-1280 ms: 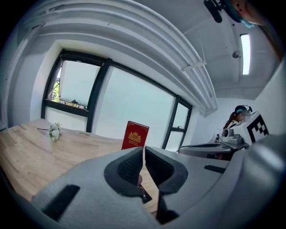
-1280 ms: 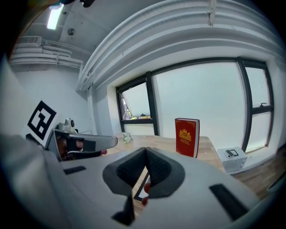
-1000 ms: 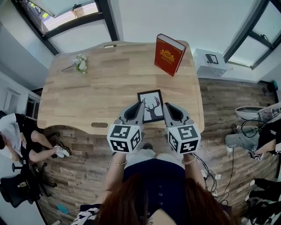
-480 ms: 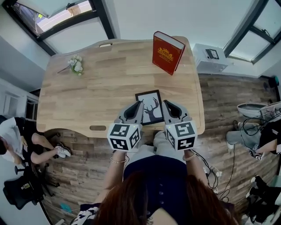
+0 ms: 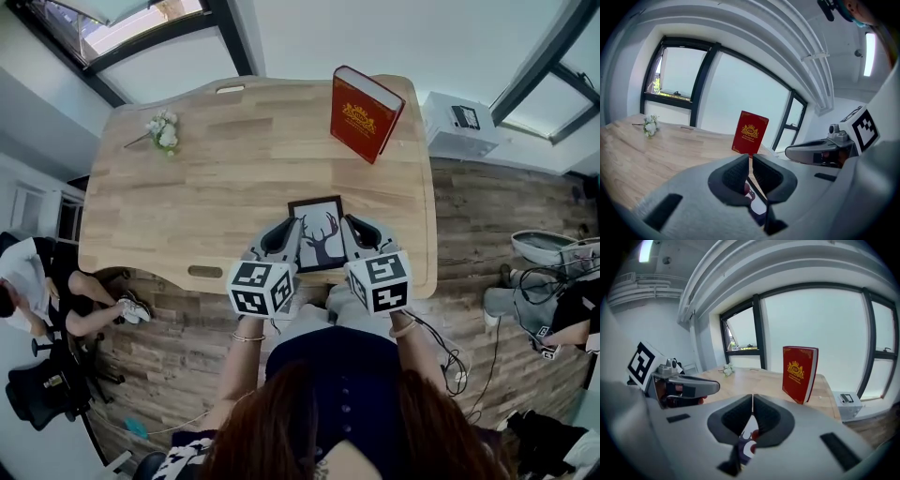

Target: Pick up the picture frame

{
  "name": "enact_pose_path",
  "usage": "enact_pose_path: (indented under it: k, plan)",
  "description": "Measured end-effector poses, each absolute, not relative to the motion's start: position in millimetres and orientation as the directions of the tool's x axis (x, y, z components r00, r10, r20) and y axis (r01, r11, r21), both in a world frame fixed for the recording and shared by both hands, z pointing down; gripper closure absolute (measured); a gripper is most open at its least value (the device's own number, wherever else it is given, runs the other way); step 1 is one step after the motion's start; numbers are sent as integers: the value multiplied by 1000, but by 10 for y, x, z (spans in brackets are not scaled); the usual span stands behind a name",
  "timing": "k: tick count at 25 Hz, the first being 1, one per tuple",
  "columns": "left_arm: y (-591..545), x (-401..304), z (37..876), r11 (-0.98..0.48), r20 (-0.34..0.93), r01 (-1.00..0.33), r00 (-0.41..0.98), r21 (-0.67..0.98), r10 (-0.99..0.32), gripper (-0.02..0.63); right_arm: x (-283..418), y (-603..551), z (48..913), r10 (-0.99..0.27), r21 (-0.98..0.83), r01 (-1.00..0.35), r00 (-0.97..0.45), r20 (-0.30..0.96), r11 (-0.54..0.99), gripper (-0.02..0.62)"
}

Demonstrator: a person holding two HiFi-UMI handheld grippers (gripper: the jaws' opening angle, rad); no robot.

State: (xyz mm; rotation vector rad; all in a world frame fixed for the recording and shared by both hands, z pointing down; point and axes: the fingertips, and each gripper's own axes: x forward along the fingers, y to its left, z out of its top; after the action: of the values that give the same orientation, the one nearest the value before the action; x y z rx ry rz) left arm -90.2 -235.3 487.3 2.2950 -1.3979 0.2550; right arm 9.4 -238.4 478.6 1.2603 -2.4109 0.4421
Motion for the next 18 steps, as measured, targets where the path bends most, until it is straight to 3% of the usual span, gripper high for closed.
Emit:
enact_pose_path:
  k: [18]
  plan:
    - [-2519,-1003,5495,-314,497,-902,426,297,-756,565,110,-2627,5367,-592,-140,-786,-557,582,602,568]
